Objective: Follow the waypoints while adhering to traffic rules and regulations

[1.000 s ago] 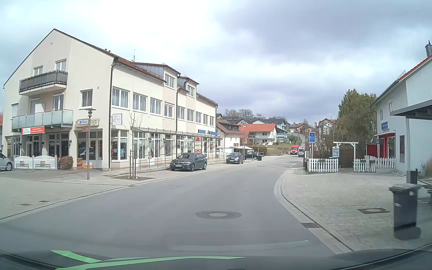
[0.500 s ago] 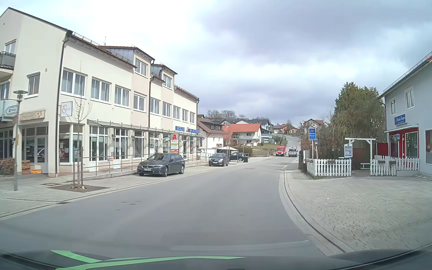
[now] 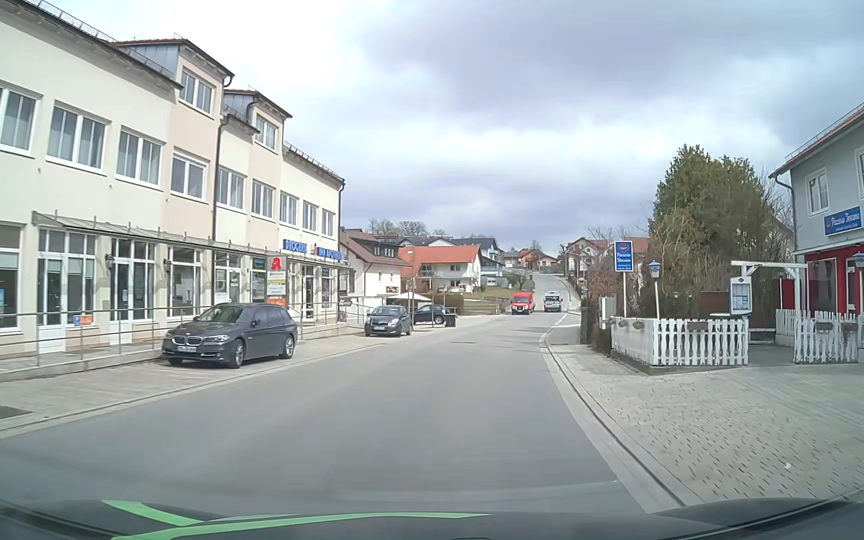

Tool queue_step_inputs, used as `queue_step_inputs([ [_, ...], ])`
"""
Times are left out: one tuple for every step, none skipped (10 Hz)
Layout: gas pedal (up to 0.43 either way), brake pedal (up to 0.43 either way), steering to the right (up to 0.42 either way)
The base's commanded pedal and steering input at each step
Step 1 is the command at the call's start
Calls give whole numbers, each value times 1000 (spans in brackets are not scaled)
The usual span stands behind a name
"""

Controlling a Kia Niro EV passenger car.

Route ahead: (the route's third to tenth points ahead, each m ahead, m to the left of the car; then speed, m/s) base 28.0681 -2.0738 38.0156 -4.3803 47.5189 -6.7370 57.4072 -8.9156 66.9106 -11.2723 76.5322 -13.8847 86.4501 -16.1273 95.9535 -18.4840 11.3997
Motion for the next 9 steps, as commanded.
queue_step_inputs([
  [118,0,56],
  [118,0,54],
  [118,0,51],
  [118,0,49],
  [118,0,44],
  [118,0,39],
  [118,0,38],
  [118,0,36],
  [118,0,34],
])
